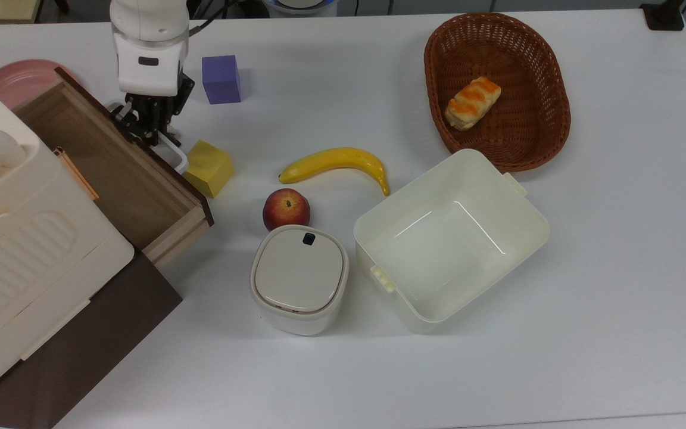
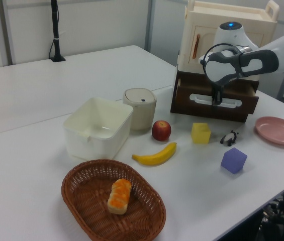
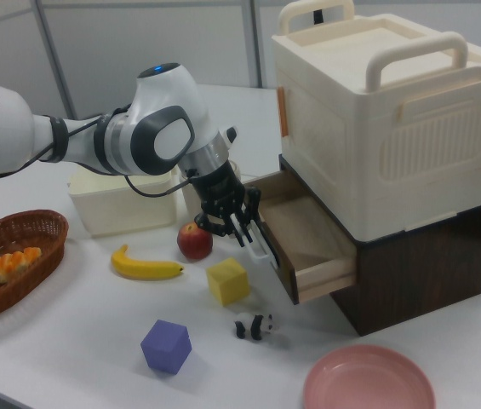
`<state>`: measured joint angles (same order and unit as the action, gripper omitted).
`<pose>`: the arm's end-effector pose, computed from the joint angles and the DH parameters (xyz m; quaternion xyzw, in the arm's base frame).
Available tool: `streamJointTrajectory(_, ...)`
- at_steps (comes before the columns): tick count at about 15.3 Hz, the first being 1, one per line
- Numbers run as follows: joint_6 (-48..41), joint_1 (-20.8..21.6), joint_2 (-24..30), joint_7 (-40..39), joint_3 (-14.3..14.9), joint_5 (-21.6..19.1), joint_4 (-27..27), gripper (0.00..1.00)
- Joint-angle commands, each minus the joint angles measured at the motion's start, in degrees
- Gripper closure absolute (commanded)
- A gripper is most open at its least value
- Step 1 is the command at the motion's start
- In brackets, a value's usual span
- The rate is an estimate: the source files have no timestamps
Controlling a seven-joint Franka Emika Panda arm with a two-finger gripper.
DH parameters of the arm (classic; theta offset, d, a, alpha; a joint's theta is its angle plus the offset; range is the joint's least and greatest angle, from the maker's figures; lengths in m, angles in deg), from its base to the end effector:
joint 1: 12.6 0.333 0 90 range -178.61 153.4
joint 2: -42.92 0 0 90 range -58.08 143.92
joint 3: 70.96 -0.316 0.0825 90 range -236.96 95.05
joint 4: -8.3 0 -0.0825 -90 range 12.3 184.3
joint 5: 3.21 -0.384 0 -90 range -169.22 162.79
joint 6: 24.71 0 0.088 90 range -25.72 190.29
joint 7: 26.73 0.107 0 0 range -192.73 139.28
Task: Slide open the drawer
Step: 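Pull the drawer handle outward away from the wooden unit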
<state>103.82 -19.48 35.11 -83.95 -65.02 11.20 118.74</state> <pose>0.5917 -0.1399 0.4375 0.8876 0.4379 0.0087 0.1424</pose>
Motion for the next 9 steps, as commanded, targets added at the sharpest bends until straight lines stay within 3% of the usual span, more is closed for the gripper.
streamJointTrajectory(1, -2.4, 2.9, 4.6, 0.5, -1.4, -0.3, 6.6, 0.91)
streamJointTrajectory(9, -6.3, 3.0, 5.8, 1.4, -3.0, -0.4, 6.4, 0.92)
